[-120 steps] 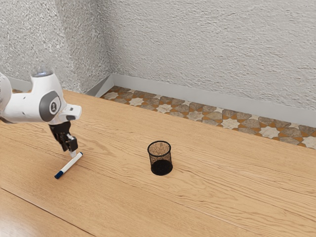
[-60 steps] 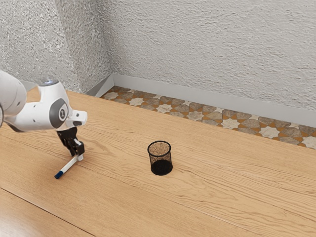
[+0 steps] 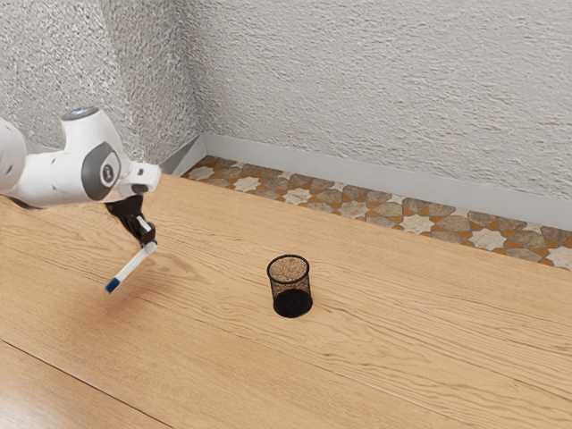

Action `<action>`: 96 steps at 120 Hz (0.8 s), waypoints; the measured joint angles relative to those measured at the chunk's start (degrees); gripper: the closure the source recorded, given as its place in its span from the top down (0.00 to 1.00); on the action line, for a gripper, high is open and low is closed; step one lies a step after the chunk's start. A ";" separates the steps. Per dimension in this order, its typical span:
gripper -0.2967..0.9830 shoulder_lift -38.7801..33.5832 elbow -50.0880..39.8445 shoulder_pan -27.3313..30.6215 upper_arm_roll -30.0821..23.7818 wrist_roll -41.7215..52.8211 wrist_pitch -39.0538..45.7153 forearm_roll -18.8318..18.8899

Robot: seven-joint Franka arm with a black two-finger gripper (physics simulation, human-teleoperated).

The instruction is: Put the marker into the pen holder.

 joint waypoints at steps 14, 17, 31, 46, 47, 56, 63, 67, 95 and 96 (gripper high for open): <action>0.15 -7.53 0.45 -4.69 -1.33 1.92 -3.29 0.27; 0.15 -8.44 1.27 -5.40 -2.50 2.48 -3.94 0.29; 0.15 -9.44 7.05 -7.80 -7.43 5.84 -6.10 0.01; 0.15 -7.77 11.91 -11.08 -9.99 9.96 -7.31 -2.84; 0.15 -7.67 12.10 -11.14 -10.29 10.21 -7.37 -2.97; 0.15 -6.56 13.14 -13.02 -11.64 12.35 -7.79 -4.23; 0.15 -5.41 14.15 -14.92 -11.97 13.84 -8.01 -5.01; 0.15 -4.56 14.85 -15.82 -12.03 14.62 -8.10 -5.50; 0.16 -0.70 15.93 -18.11 -12.09 19.09 -8.35 -8.59; 0.16 -0.60 15.94 -18.12 -12.09 19.22 -8.35 -8.67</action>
